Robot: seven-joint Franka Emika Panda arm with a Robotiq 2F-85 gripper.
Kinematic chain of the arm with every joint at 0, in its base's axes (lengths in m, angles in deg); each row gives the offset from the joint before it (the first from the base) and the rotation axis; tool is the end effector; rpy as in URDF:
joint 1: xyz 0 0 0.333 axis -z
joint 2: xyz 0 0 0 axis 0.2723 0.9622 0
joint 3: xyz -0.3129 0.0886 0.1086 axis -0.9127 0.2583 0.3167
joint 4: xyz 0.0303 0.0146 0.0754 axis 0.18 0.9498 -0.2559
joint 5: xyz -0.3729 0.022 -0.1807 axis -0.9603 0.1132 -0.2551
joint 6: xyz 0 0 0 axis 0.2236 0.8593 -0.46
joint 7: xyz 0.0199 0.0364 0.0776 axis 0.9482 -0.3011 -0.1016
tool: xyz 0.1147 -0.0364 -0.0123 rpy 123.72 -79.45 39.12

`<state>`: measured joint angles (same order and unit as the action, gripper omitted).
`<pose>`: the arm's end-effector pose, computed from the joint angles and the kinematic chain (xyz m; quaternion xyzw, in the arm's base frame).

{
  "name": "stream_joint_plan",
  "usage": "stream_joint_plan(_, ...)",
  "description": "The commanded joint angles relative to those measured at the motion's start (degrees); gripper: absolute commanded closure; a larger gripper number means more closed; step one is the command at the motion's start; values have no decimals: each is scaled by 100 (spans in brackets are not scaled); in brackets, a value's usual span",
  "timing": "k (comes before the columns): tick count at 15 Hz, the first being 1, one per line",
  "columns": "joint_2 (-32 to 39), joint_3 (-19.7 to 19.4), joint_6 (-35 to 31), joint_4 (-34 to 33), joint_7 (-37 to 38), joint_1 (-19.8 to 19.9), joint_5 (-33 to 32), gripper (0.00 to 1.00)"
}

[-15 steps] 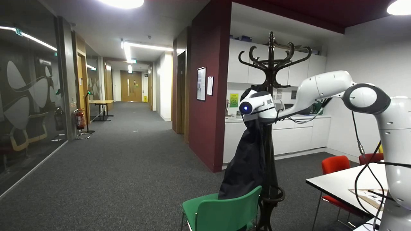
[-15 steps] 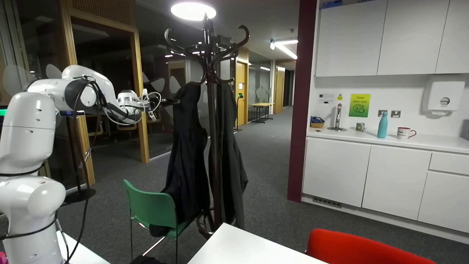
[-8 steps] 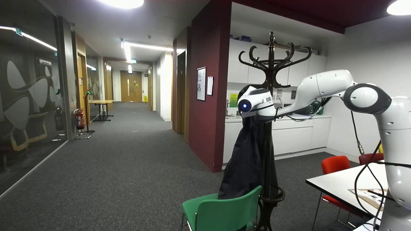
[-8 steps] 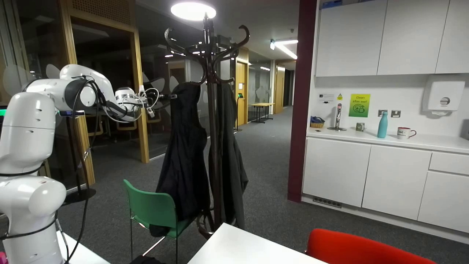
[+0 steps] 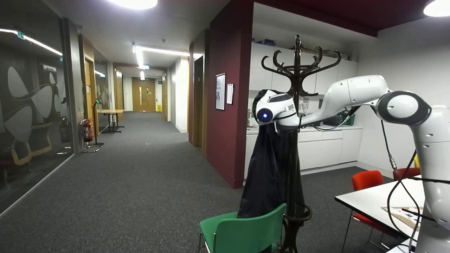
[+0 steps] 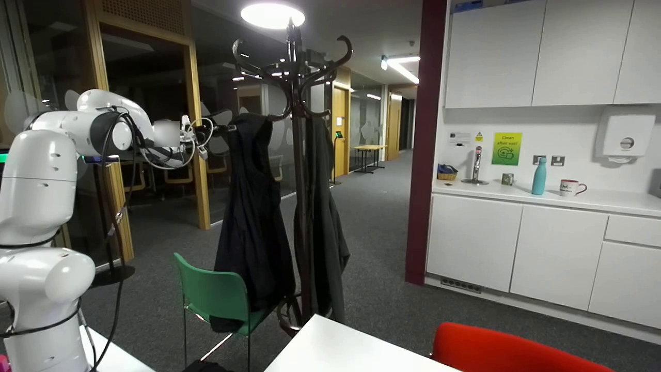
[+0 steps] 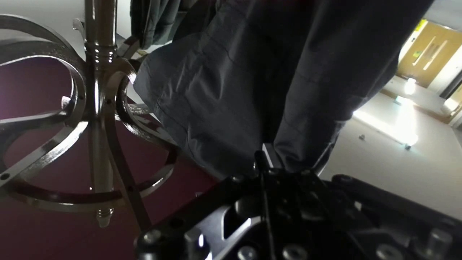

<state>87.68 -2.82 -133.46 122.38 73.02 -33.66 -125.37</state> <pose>0.6661 0.2780 0.6201 0.6220 -0.0898 0.6982 0.3429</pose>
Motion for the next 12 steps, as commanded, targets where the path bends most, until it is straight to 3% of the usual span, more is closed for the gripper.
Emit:
stream_joint_plan(1, 59, 69, 28, -240, -146, -134, -417, 100)
stream_joint_plan(12, 129, 304, -20, -71, -172, -368, -582, 100)
